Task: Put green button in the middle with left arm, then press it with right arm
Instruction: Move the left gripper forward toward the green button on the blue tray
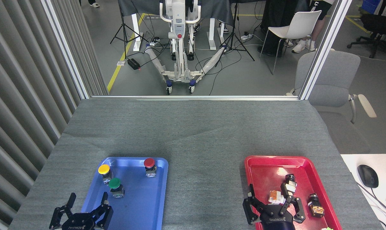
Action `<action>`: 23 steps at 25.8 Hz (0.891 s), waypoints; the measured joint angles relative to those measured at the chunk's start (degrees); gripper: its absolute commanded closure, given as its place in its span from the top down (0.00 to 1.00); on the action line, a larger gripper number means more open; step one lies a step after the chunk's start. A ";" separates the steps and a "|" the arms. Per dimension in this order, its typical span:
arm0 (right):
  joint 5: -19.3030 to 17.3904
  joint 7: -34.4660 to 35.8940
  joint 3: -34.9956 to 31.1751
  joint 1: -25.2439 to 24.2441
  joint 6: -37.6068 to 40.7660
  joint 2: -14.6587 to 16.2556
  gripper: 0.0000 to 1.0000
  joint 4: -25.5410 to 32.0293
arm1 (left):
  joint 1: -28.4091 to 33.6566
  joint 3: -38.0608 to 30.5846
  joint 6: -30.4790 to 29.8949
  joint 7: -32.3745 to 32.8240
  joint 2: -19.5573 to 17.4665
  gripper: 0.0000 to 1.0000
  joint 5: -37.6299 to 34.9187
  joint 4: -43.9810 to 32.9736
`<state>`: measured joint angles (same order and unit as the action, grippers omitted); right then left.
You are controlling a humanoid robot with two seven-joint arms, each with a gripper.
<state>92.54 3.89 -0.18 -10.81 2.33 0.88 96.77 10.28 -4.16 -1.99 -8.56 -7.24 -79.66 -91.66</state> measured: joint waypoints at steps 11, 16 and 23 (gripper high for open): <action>0.00 0.17 0.00 0.00 0.00 0.00 1.00 0.00 | 0.38 0.00 -0.28 -0.71 -0.62 1.00 1.75 -2.08; 0.00 0.05 0.00 0.00 0.01 0.00 1.00 0.00 | -0.33 0.10 -0.42 -0.68 -0.95 1.00 2.51 -1.15; 0.00 -0.04 0.00 0.00 0.03 0.00 1.00 0.00 | -0.60 0.09 -0.48 0.22 -1.85 1.00 3.53 -0.93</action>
<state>92.54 3.86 -0.18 -10.81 2.36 0.88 96.77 9.68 -4.07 -2.47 -8.35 -9.09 -76.13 -92.60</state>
